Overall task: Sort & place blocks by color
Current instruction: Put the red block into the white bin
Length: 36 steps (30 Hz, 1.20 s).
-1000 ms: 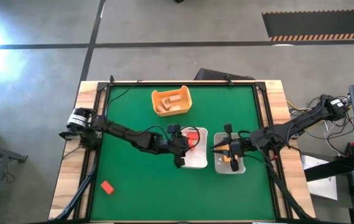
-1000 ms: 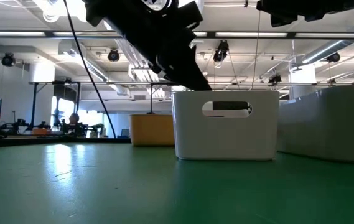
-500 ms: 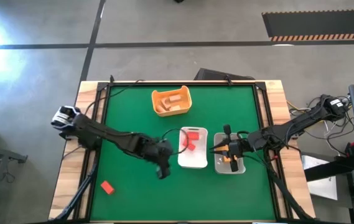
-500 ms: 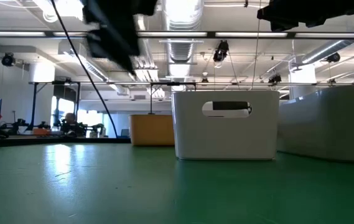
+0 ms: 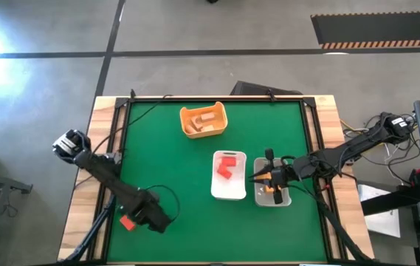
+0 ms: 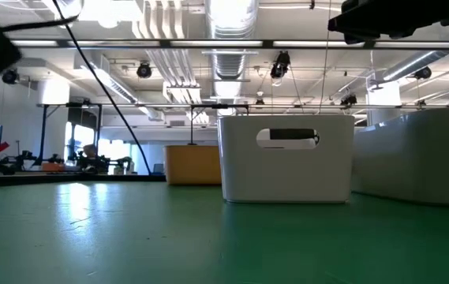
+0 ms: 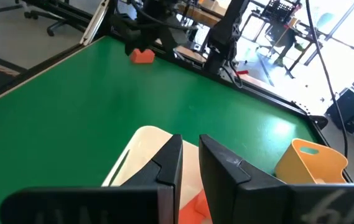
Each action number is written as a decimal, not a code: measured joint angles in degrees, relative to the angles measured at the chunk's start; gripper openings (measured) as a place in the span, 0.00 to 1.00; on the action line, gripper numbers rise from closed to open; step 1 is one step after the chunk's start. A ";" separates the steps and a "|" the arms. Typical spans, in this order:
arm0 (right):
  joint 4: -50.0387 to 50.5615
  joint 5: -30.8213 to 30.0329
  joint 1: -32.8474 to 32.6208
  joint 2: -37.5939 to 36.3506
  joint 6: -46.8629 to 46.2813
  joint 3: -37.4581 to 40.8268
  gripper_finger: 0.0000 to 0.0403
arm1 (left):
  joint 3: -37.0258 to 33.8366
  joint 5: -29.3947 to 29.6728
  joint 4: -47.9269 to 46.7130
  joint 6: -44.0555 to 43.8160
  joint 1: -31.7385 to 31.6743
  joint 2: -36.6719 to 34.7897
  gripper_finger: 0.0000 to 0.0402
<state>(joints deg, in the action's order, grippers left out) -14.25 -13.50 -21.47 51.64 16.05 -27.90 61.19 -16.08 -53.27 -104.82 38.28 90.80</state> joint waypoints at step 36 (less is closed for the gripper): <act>0.23 0.20 0.00 0.00 4.06 0.00 0.11 | -6.11 -1.17 -2.80 -30.03 14.06 -0.09 0.52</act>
<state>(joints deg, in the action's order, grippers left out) -14.02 -13.30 -21.47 51.64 20.12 -27.90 55.07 -17.25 -56.07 -134.85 52.34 90.71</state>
